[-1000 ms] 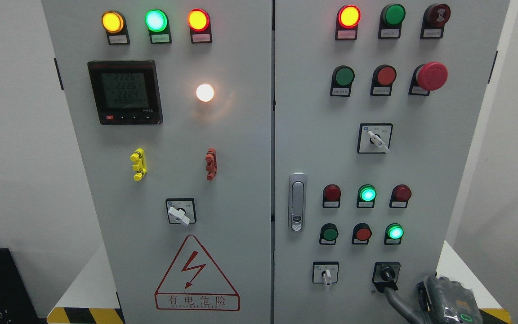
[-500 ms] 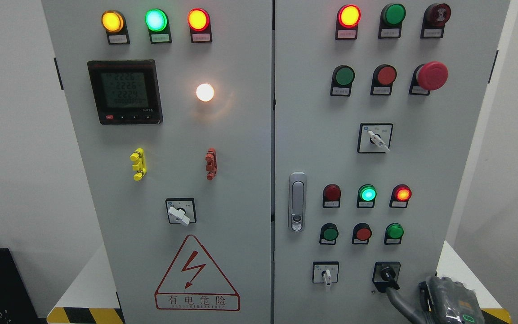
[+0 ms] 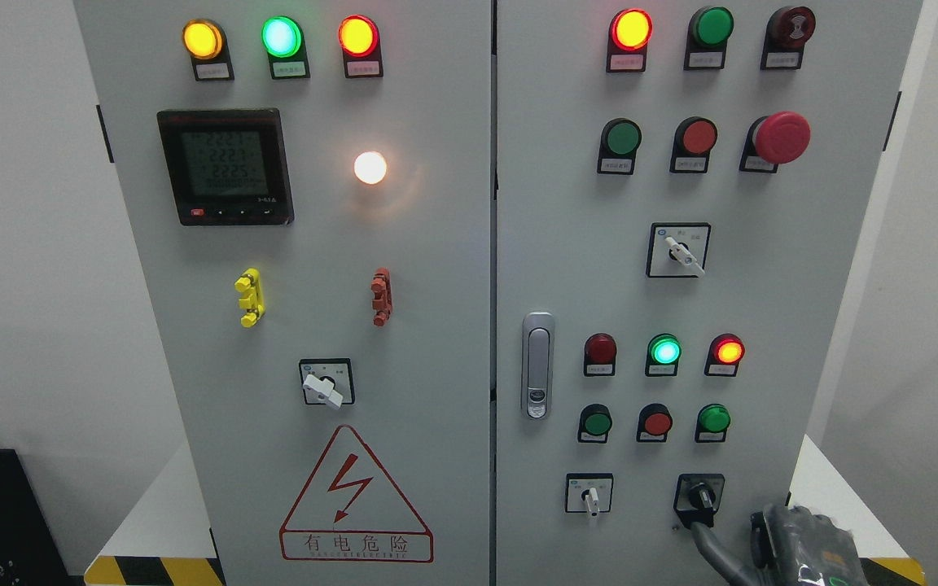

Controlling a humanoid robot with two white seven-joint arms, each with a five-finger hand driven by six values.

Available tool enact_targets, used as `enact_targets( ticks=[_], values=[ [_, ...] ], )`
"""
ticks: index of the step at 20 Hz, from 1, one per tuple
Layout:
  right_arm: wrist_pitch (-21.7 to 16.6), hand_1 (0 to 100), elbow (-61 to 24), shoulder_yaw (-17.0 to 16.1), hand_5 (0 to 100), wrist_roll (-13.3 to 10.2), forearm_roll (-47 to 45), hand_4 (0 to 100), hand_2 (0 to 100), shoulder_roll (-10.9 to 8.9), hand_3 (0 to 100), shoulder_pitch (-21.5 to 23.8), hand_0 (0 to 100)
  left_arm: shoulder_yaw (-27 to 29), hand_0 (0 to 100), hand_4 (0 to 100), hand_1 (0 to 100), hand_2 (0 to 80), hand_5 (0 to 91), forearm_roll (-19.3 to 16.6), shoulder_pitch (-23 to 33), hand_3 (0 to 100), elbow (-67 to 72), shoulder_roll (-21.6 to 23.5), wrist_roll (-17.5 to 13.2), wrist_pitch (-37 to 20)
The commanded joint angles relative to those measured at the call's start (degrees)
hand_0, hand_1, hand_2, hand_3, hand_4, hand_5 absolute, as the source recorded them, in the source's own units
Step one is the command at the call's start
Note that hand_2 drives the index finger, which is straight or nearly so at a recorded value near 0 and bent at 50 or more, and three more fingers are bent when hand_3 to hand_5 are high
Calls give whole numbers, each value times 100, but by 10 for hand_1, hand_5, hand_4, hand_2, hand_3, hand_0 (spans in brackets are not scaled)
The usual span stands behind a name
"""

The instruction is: Flip black knob to close circuit

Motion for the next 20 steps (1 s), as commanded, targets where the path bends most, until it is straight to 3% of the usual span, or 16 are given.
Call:
enact_targets(
  ticks=[1, 4, 6, 8, 9, 10, 11, 12, 13, 14, 15, 16, 20],
  values=[
    [-14, 0, -317, 82, 866, -3, -23, 907, 937, 180, 1000, 184, 0, 0, 120, 0, 556, 0, 0, 0, 5, 0, 4, 1, 3, 4],
    [-58, 0, -755, -85, 852, -3, -644, 895, 894, 198, 1000, 491, 0, 0, 120, 0, 556, 0, 0, 0, 5, 0, -5, 1, 3, 4],
    [-241, 0, -1203, -348, 827, -3, -1723, 881, 872, 198, 1000, 877, 0, 0, 120, 0, 556, 0, 0, 0, -3, 0, 4, 1, 3, 4],
    [-583, 7, -1564, -603, 722, 6, -3005, 814, 751, 250, 996, 1325, 0, 0, 120, 0, 556, 0, 0, 0, 5, 0, 4, 1, 3, 4],
    [-820, 15, -1713, -770, 630, 32, -3681, 740, 648, 311, 931, 1527, 0, 0, 120, 0, 556, 0, 0, 0, -3, 0, -5, 1, 3, 4],
    [-1040, 25, -1837, -945, 440, 58, -4393, 587, 469, 373, 754, 1721, 0, 0, 120, 0, 556, 0, 0, 0, -3, 0, 4, 1, 3, 4],
    [-1182, 27, -1960, -1104, 386, 94, -5122, 550, 432, 391, 710, 1923, 0, 0, 120, 0, 556, 0, 0, 0, 5, 0, 4, 1, -5, 4],
    [-1226, 34, -2092, -1218, 277, 103, -5817, 440, 342, 391, 583, 2116, 0, 0, 120, 0, 556, 0, 0, 0, 5, 0, -5, 1, 3, 4],
    [-1236, 35, -2232, -1298, 81, 172, -6503, 206, 132, 382, 291, 2301, 0, 0, 120, 0, 556, 0, 0, 0, 5, 0, -5, 1, 3, 4],
    [-1236, 34, -2364, -1429, 63, 347, -7127, 181, 108, 382, 257, 2485, 0, 0, 120, 0, 556, 0, 0, 0, 5, 0, 4, 1, 3, 4],
    [-1236, 32, -2426, -1587, 0, 540, -7673, 78, 26, 382, 156, 2679, 0, 0, 120, 0, 556, 0, 0, 0, -3, 0, 4, 1, 3, 4],
    [-1253, 0, -2453, -1702, 0, 699, -8087, 0, 0, 382, 58, 2837, 0, 0, 120, 0, 556, 0, 0, 0, 5, 0, -5, 1, 3, 4],
    [-1612, 0, -2445, -1764, 0, 1138, -8732, 0, 0, 400, 0, 3268, 0, 0, 120, 0, 556, 0, 0, 0, 5, 0, 4, 1, 3, 4]
  ],
)
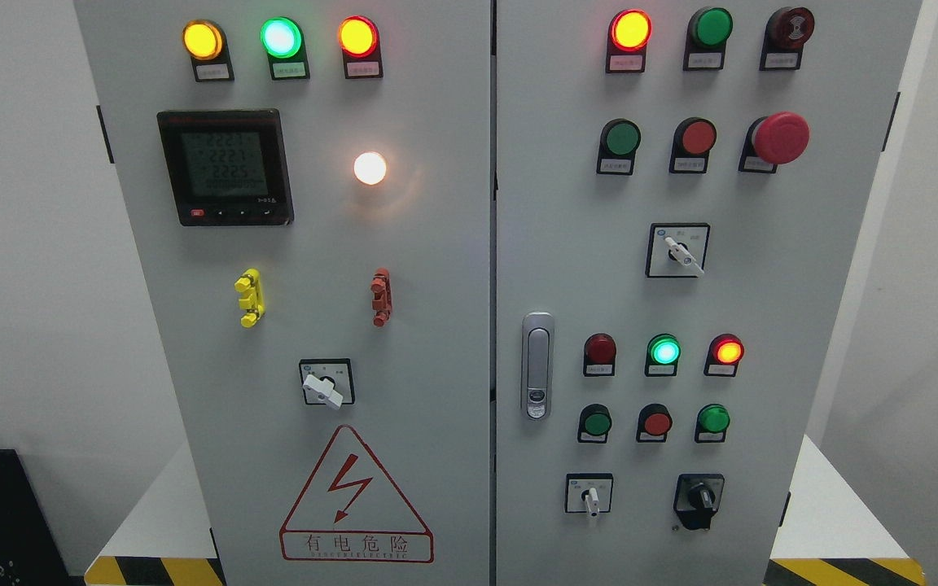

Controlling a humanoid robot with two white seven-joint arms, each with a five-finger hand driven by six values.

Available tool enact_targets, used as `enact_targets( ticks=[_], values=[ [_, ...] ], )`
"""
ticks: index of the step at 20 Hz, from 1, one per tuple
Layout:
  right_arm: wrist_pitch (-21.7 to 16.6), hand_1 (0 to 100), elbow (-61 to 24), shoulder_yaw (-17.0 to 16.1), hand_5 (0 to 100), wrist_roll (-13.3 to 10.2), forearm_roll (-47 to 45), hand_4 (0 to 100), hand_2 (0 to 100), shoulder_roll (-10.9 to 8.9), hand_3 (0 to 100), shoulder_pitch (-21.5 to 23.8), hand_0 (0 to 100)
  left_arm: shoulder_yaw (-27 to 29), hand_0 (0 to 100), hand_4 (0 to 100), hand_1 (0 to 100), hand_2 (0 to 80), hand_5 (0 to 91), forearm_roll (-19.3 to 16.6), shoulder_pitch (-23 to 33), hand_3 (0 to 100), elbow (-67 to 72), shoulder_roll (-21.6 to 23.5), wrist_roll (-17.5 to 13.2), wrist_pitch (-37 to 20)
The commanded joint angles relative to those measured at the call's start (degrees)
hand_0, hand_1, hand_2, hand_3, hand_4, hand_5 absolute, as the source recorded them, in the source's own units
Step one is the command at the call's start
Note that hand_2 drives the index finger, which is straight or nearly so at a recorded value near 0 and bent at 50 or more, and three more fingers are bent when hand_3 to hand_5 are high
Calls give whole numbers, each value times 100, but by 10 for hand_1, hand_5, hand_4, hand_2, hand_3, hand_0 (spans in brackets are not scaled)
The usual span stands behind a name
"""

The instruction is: Flip black knob to close circuit

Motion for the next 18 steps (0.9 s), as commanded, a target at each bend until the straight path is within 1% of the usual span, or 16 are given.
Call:
enact_targets(
  ticks=[1, 2, 3, 4, 7, 11, 13, 18],
  values=[
    [-379, 0, -780, -747, 0, 488, -1855, 0, 0, 72, 0, 925, 0, 0, 120, 0, 556, 0, 0, 0, -4, 0, 4, 0, -6, 4],
    [-519, 0, -780, -729, 0, 681, -1864, 0, 0, 80, 0, 1031, 0, 0, 120, 0, 556, 0, 0, 0, 4, 0, 4, 0, 3, 4],
    [-643, 0, -780, -694, 0, 796, -1873, 0, 0, 89, 0, 1110, 0, 0, 120, 0, 556, 0, 0, 0, -4, 0, 4, 0, 3, 4],
    [-696, 0, -780, -677, 0, 841, -1873, 0, 0, 124, 0, 1163, 0, 0, 120, 0, 556, 0, 0, 0, -5, 0, -5, 0, 3, 4],
    [-714, 0, -780, -641, 0, 876, -1882, 0, 0, 142, 0, 1260, 0, 0, 120, 0, 556, 0, 0, 0, -4, 0, 4, 0, 3, 4],
    [-732, 0, -771, -510, 0, 1026, -1890, 0, 0, 142, 0, 1436, 0, 0, 120, 0, 556, 0, 0, 0, 4, 0, -5, 0, 3, 4],
    [-802, 0, -754, -404, 0, 1026, -1890, 0, 0, 142, 0, 1462, 0, 0, 120, 0, 556, 0, 0, 0, 4, 0, 4, 0, 3, 4],
    [-820, 0, -719, -334, 0, 1026, -1882, 0, 0, 142, 0, 1489, 0, 0, 120, 0, 556, 0, 0, 0, -5, 0, 4, 0, 3, 4]
  ],
)
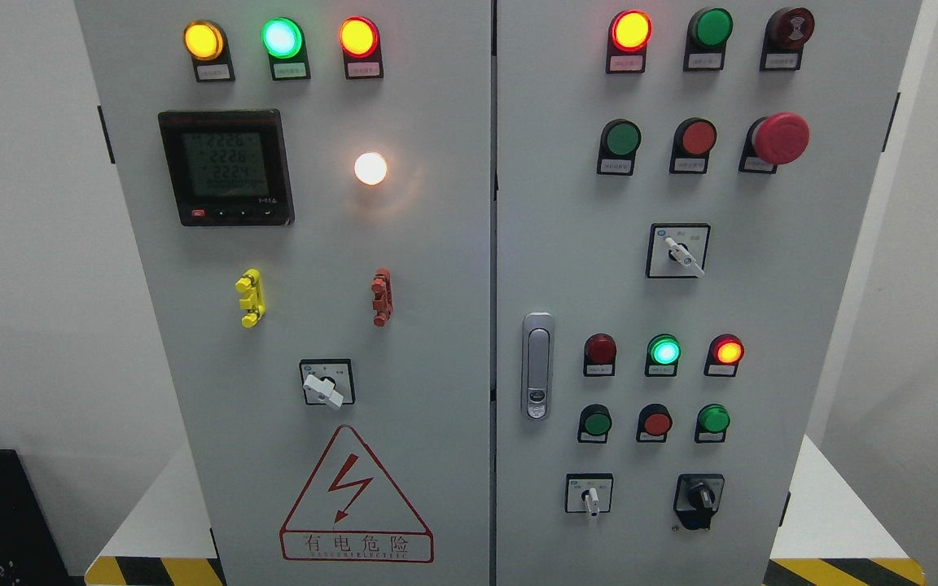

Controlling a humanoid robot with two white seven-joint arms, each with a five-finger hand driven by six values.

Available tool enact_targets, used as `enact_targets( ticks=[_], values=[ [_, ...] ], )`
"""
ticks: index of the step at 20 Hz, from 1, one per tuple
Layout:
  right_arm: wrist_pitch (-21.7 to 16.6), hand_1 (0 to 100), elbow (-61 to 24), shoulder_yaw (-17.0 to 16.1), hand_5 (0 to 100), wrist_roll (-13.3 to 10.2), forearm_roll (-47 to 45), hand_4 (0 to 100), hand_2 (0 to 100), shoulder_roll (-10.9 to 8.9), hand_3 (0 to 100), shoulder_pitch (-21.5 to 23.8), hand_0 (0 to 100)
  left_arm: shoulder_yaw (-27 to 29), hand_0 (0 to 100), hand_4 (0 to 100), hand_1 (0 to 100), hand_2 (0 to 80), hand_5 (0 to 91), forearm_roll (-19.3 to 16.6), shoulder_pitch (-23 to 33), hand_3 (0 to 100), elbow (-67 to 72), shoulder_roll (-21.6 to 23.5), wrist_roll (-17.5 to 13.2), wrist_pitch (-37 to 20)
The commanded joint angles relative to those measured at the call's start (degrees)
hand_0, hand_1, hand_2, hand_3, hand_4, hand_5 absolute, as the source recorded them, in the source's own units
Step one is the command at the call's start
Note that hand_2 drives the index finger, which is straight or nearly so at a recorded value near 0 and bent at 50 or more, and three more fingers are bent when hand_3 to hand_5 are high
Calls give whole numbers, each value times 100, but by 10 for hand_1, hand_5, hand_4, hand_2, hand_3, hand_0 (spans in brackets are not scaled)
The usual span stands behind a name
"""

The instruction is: Flip black knob to close circuit

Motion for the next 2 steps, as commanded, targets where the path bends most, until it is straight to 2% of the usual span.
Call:
enact_targets(
  ticks=[1, 2],
  values=[
    [-15, 0, -112, 65, 0, 6, -68, 0, 0, -72, 0, 122, 0, 0, 120, 0, 556, 0, 0, 0, -6, 0, 3, 0, 3, 4],
    [-15, 0, -112, 65, 0, 6, -68, 0, 0, -72, 0, 122, 0, 0, 120, 0, 556, 0, 0, 0, -6, 0, -5, 0, 3, 4]
  ],
)
